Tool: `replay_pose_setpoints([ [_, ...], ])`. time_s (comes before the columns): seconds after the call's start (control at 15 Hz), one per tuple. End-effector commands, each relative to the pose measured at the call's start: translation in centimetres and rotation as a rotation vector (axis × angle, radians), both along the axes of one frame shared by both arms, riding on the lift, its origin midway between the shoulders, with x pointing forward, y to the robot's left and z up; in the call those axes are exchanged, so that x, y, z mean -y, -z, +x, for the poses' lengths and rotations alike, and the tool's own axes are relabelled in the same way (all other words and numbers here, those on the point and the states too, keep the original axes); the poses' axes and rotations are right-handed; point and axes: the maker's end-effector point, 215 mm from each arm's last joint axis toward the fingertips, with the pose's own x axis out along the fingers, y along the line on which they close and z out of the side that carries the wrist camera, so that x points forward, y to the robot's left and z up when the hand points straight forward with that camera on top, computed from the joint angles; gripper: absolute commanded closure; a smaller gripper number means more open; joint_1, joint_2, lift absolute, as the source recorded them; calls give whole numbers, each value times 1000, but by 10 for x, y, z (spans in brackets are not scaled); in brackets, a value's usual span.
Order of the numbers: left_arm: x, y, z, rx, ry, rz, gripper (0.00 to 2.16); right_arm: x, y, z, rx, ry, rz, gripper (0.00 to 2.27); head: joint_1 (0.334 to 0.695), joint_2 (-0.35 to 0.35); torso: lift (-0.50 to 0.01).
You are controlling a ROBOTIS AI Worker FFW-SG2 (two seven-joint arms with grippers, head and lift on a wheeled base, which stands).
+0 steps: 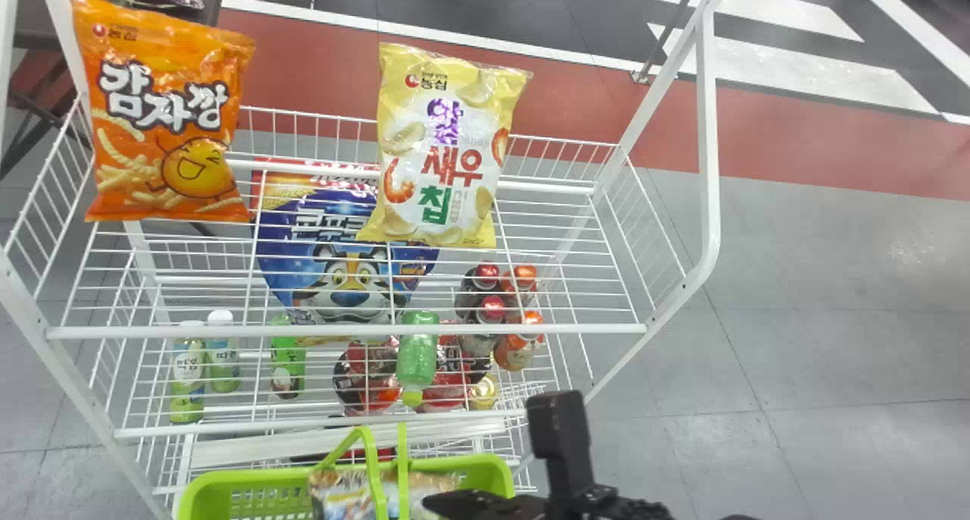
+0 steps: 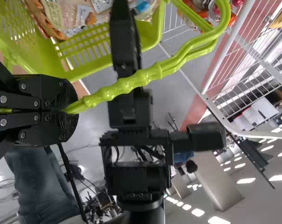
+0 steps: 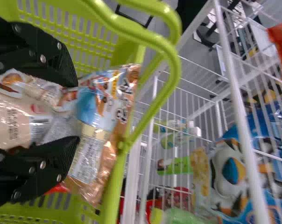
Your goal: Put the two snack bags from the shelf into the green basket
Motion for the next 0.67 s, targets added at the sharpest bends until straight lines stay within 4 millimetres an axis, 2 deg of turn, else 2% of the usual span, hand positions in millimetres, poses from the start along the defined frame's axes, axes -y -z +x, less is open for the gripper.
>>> replay_pose_setpoints([
  [0.0, 0, 1, 1, 1, 0, 1, 1693, 22, -23, -2, 25, 19, -18, 73, 695, -350, -11],
  [0.07, 0, 1, 1, 0, 0, 1, 1693, 32, -32, 0, 46, 33, -27, 76, 695, -350, -11],
  [0.13, 0, 2, 1, -2, 0, 0, 1693, 43, -42, 12, 94, 60, -36, 76, 695, -350, -11],
  [0.2, 0, 2, 1, -2, 1, -1, 1693, 54, -59, 37, 189, 110, -23, 80, 695, -350, -11],
  [0.27, 1, 3, 0, -4, 2, -1, 1693, 63, -84, 67, 330, 159, -8, 80, 695, -350, -11],
  [0.33, 1, 3, 0, -5, 2, -2, 1693, 75, -119, 97, 509, 211, -2, 80, 695, -350, -11],
  [0.4, 2, 3, 0, -6, 4, -3, 1693, 86, -157, 118, 692, 266, -12, 80, 695, -350, -11],
  [0.53, 3, 3, 0, -4, 5, -4, 1693, 93, -207, 129, 900, 342, -12, 80, 695, -350, -11],
  [0.6, 3, 4, 0, -6, 6, -2, 1693, 93, -213, 129, 932, 368, -29, 80, 695, -350, -11],
])
